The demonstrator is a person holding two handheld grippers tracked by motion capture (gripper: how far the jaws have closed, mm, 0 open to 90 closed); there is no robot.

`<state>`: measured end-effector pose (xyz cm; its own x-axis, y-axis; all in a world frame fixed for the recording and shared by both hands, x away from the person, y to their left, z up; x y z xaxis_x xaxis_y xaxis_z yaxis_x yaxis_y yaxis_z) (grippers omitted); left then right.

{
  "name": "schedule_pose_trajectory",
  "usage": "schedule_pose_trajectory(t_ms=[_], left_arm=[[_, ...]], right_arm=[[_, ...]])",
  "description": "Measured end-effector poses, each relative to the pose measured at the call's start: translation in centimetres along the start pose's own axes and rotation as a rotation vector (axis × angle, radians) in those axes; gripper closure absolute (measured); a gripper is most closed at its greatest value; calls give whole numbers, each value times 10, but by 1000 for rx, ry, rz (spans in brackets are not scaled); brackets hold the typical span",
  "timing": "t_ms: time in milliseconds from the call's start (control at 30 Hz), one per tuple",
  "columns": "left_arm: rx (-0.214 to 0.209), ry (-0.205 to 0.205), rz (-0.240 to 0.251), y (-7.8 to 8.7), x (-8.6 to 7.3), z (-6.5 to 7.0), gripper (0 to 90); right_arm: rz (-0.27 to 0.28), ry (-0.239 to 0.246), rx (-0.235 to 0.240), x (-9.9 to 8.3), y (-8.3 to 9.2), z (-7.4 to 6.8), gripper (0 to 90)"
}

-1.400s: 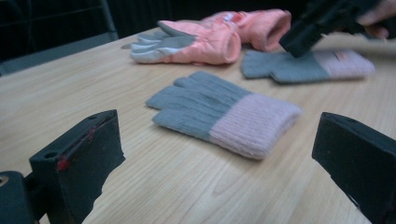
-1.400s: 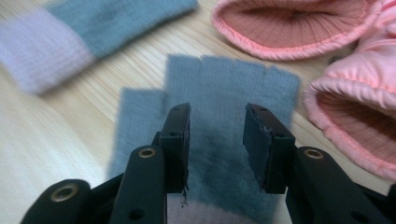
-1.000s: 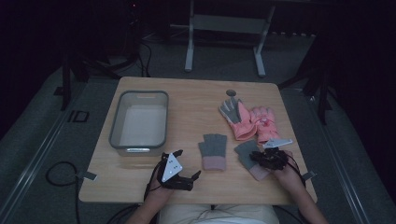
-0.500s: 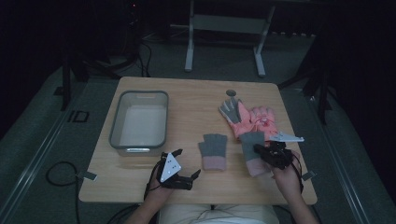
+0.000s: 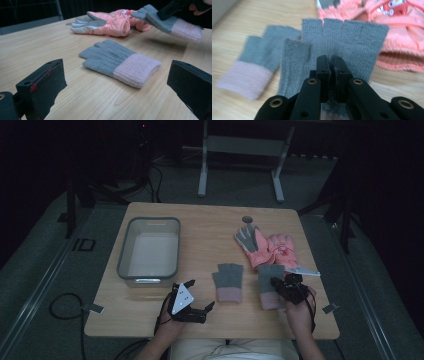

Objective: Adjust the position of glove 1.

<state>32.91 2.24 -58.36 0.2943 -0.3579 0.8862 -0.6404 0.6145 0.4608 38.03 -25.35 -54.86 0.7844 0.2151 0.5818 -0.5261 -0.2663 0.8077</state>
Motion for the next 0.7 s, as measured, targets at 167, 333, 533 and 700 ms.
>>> schedule_pose_trajectory(t_ms=[167,333,533,700], left_arm=[[-16,0,-19,-1,-1,2,12],[-1,4,-22,-1,-1,2,13],[6,1,-20,-1,-1,2,12],[6,0,-23,-1,-1,2,12]], right_arm=[[-21,-48,4,-9,-18,2,847],[-39,-76,-26,-15,-32,4,840],[-46,-134,-27,-28,-48,7,819],[-30,-144,-21,-28,-49,8,806]])
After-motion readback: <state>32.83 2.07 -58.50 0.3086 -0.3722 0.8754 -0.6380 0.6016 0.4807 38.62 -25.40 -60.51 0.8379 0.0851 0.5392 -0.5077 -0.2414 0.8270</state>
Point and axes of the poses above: each handheld gripper's, and its own axes: y roughly backward along the jaws, x roughly out of its top, z roughly to its right, the point moved 8 cm from there along -y, roughly forward along the jaws, and after that the axes turned 12 degrees about -z, right-handed, at the moved point
